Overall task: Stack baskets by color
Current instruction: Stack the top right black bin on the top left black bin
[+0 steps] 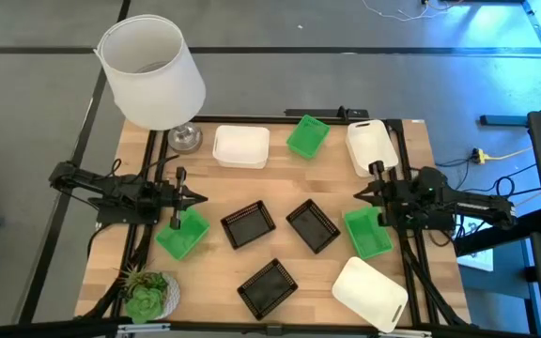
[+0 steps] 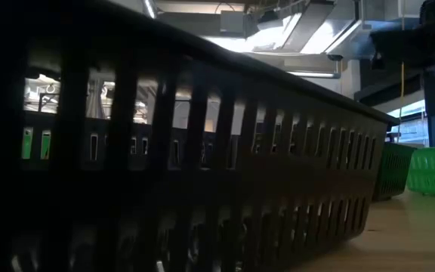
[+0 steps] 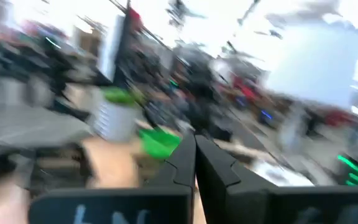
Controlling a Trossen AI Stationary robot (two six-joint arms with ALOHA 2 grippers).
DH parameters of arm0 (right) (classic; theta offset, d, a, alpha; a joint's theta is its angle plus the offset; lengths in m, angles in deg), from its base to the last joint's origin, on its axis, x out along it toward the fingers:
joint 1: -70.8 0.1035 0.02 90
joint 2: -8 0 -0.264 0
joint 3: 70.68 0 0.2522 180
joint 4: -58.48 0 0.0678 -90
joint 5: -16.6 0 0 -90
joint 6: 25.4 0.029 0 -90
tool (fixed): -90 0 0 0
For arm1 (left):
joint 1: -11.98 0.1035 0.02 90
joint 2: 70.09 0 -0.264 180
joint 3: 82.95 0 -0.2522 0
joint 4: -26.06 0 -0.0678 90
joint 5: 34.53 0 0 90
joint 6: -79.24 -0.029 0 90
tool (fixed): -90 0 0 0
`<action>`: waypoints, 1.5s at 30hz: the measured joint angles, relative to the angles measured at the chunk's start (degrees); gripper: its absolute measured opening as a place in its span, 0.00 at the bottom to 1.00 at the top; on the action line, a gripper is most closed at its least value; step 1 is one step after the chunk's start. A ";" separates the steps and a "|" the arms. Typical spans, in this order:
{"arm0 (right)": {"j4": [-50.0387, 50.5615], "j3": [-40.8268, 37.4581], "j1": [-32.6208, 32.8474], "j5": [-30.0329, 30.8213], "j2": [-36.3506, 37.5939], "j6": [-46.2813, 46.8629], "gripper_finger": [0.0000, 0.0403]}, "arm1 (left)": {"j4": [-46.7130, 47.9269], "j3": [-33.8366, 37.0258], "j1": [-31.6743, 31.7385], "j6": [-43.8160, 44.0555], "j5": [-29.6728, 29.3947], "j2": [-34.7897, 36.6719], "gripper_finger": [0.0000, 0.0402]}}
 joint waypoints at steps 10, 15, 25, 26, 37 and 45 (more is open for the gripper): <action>7.31 13.41 0.02 -3.34 -0.32 4.43 0.03 | -0.01 -0.01 -0.04 -0.01 -0.01 -0.02 0.00; 22.36 21.22 0.02 6.41 -3.52 4.25 0.03 | -0.01 -0.01 -0.04 0.01 -0.01 -0.01 0.00; 27.92 24.86 0.02 19.06 -15.71 4.73 0.03 | -0.01 -0.01 -0.04 -0.01 -0.01 -0.01 0.00; 27.84 24.86 0.02 20.11 -17.10 5.17 0.03 | 0.00 0.00 -0.03 0.01 -0.01 -0.01 0.00; 23.49 24.86 0.00 23.22 -27.63 10.49 0.03 | -0.01 -0.01 0.02 -0.01 -0.01 -0.02 0.00; 21.20 24.86 -0.01 21.35 -28.51 10.66 0.03 | -0.01 -0.01 0.02 0.01 -0.01 -0.01 0.00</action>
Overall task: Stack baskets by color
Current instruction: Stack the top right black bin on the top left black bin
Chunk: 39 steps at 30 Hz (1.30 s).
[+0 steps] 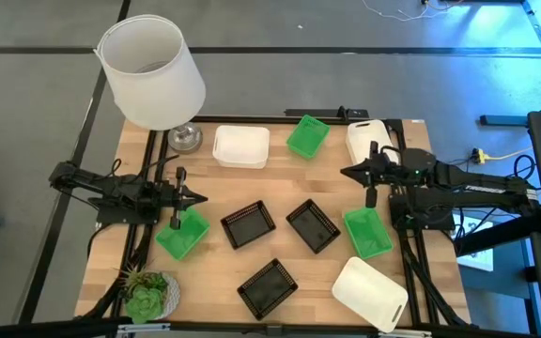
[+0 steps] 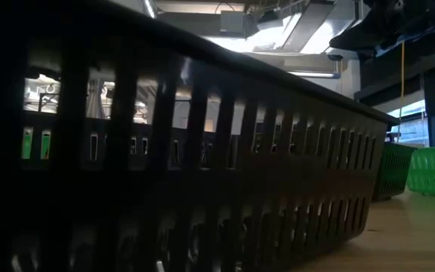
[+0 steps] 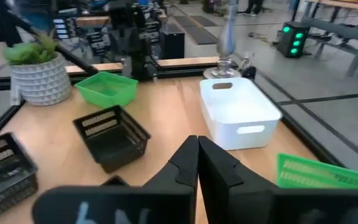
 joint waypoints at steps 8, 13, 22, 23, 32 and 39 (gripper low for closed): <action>-5.66 0.00 0.03 -8.20 0.01 1.41 0.03 | 0.00 0.00 -0.02 -0.01 0.00 -0.01 0.00; -5.51 0.00 0.03 -3.88 -0.19 1.33 0.01 | 0.00 0.02 -0.02 -0.02 0.00 -0.01 0.00; -2.99 1.69 0.03 -1.11 -3.47 2.83 0.00 | 0.00 0.02 -0.02 0.00 0.00 -0.01 0.00; -1.83 2.84 0.03 -1.07 -4.50 3.05 0.00 | 0.00 0.01 -0.02 -0.01 0.00 0.00 0.00; 15.96 17.94 0.05 6.38 -18.99 5.56 0.00 | 0.08 -0.42 -0.02 -4.02 -3.40 0.00 0.00; 19.07 26.12 0.01 6.41 -28.61 6.24 0.04 | 0.15 -0.46 -0.02 -2.66 -3.41 0.01 0.00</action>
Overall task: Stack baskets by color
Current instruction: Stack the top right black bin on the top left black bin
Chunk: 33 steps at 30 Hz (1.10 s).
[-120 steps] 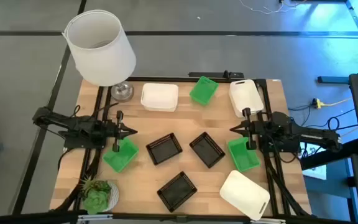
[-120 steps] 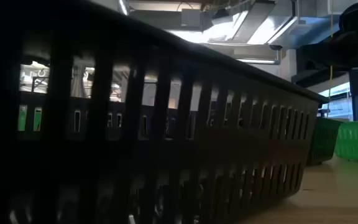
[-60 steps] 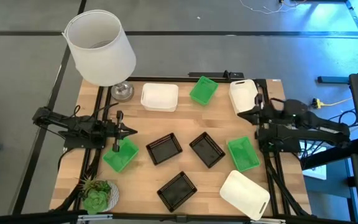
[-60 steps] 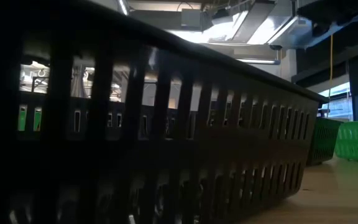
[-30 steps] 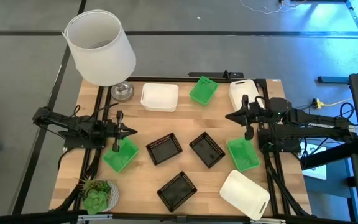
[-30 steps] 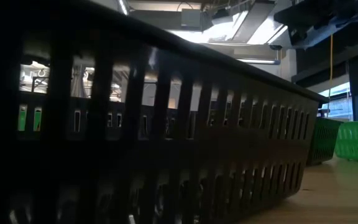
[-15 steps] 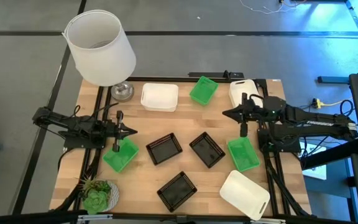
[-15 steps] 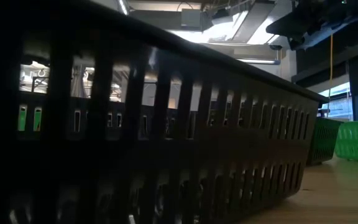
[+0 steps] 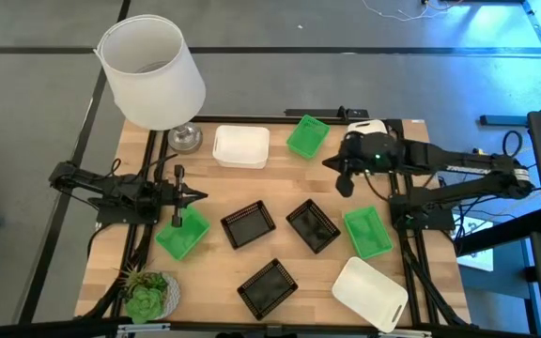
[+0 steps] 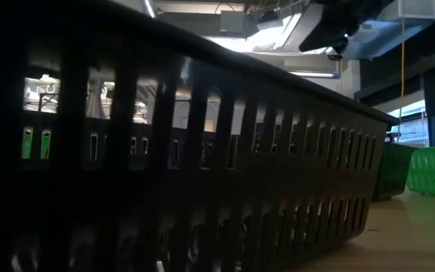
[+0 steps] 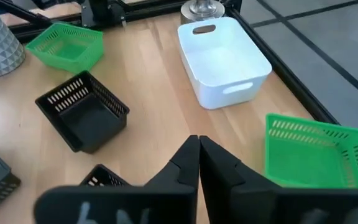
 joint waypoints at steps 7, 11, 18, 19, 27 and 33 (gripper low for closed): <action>7.26 6.23 0.00 -0.43 -8.38 0.90 0.20 | -0.05 -0.09 0.00 1.08 -0.33 -0.02 0.00; 12.02 8.69 -0.02 -2.73 -12.18 -4.66 0.32 | -0.07 -0.09 0.00 1.08 -0.31 -0.02 0.00; 12.83 8.00 0.02 -11.08 -16.37 -17.84 0.41 | 6.63 -5.43 0.00 1.34 0.26 -1.32 0.00; 12.57 8.00 0.02 -11.76 -17.06 -18.94 0.41 | 8.97 -6.71 0.00 1.66 0.24 -1.88 0.00; 11.98 7.98 0.13 -12.68 -22.74 -26.89 0.41 | 15.01 -13.86 0.00 5.79 0.22 -10.25 0.00; 11.76 7.97 0.15 -15.10 -27.48 -32.95 0.41 | 16.29 -19.16 0.00 7.66 -0.20 -16.99 0.00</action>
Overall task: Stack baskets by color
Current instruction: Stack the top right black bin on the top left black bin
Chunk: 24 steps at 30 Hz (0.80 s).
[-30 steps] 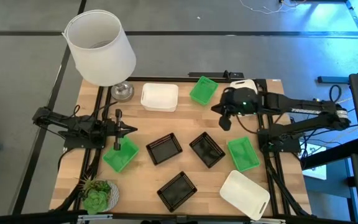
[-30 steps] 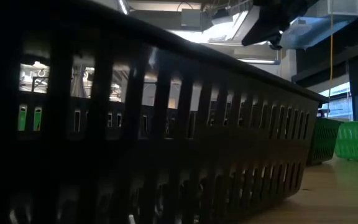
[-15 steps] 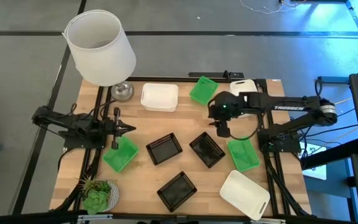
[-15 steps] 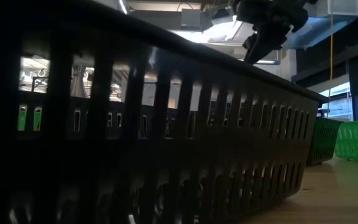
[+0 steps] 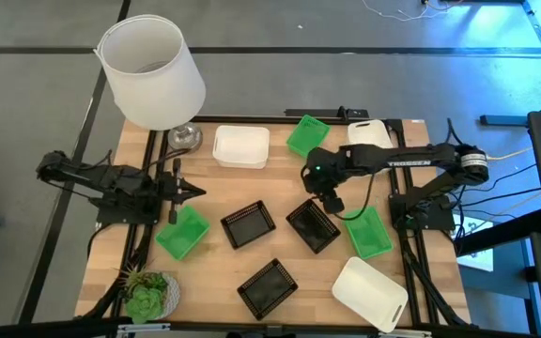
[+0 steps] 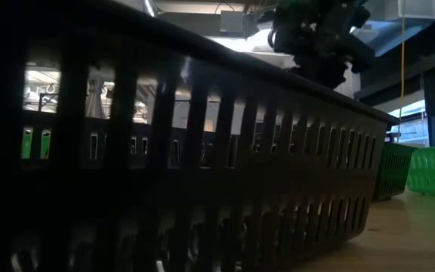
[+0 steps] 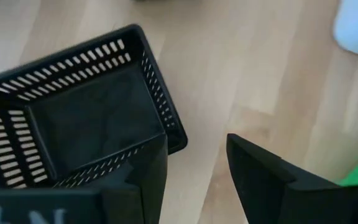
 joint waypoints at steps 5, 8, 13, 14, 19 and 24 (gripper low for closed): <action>-1.74 -0.02 0.00 -0.04 -3.19 -0.80 0.41 | 6.21 -6.91 0.00 2.02 0.32 -6.90 0.00; -2.11 -0.02 0.00 -0.38 -4.98 -0.69 0.41 | 11.15 -11.68 0.00 3.95 2.28 -11.37 0.00; -3.42 -0.06 0.41 -0.39 -8.15 -0.75 0.41 | 15.74 -16.57 -0.04 6.10 3.78 -17.15 0.00; -4.09 -0.06 0.51 -0.39 -8.75 -0.73 0.41 | 15.85 -17.07 -0.04 6.10 4.18 -17.95 0.00; -5.43 -0.07 1.05 -0.39 -11.43 -0.73 0.41 | 15.66 -18.28 -0.04 6.08 5.40 -19.74 0.00; -5.59 -0.10 1.44 -0.43 -14.07 -0.73 0.41 | 15.71 -18.30 -0.04 6.14 5.40 -19.82 0.00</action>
